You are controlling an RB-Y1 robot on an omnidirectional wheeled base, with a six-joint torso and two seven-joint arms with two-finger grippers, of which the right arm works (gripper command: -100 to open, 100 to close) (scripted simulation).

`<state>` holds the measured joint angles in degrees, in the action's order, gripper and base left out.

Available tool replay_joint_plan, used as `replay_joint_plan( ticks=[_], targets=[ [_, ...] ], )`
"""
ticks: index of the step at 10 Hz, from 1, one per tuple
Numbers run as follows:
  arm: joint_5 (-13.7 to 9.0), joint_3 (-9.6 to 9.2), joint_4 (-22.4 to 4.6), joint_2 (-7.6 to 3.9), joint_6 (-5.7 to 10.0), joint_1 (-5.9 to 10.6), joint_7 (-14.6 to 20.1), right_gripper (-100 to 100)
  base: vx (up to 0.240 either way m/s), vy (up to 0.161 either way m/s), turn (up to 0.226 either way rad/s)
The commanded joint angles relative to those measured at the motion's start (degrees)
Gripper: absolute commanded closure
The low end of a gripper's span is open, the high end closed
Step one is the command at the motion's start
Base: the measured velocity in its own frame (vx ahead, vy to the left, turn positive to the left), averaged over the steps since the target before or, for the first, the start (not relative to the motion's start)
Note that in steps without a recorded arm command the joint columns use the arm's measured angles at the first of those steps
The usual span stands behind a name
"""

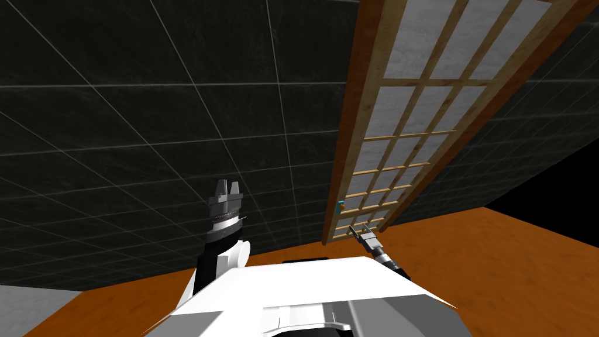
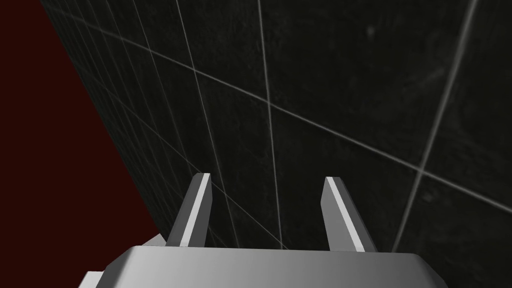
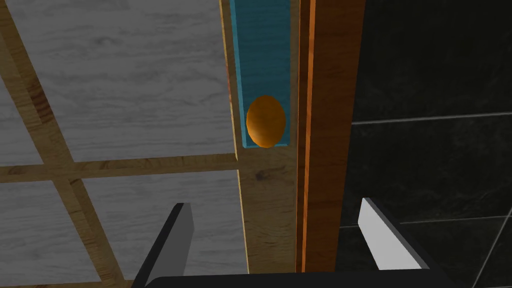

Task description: Pull the door open

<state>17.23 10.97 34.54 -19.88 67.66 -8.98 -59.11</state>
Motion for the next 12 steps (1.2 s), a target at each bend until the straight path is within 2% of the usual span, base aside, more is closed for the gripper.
replay_joint_plan(
  ticks=[1, 4, 8, 10, 11, 12],
  targets=[
    [0.45, 0.22, 0.06, -0.25, 0.85, -0.7, -1.66, -100, -0.022, 0.018, -0.032],
    [0.19, 0.29, 0.51, 0.14, -0.28, -0.24, -1.35, -100, 0.077, 0.012, 0.022],
    [-0.14, 0.66, 0.21, 0.7, -1.8, 1.17, -1.97, -100, 0.204, 0.011, 0.045],
    [-0.16, 0.68, -0.07, 0.76, -1.71, 1.35, -2.08, -100, 0.161, -0.015, 0.019],
    [-0.16, 0.68, -0.07, 0.76, -1.71, 1.35, -2.08, 100, -0.037, 0.009, -0.006],
    [-0.16, 0.68, -0.07, 0.76, -1.71, 1.35, -2.08, 100, -0.034, 0.004, -0.004]
  ],
)
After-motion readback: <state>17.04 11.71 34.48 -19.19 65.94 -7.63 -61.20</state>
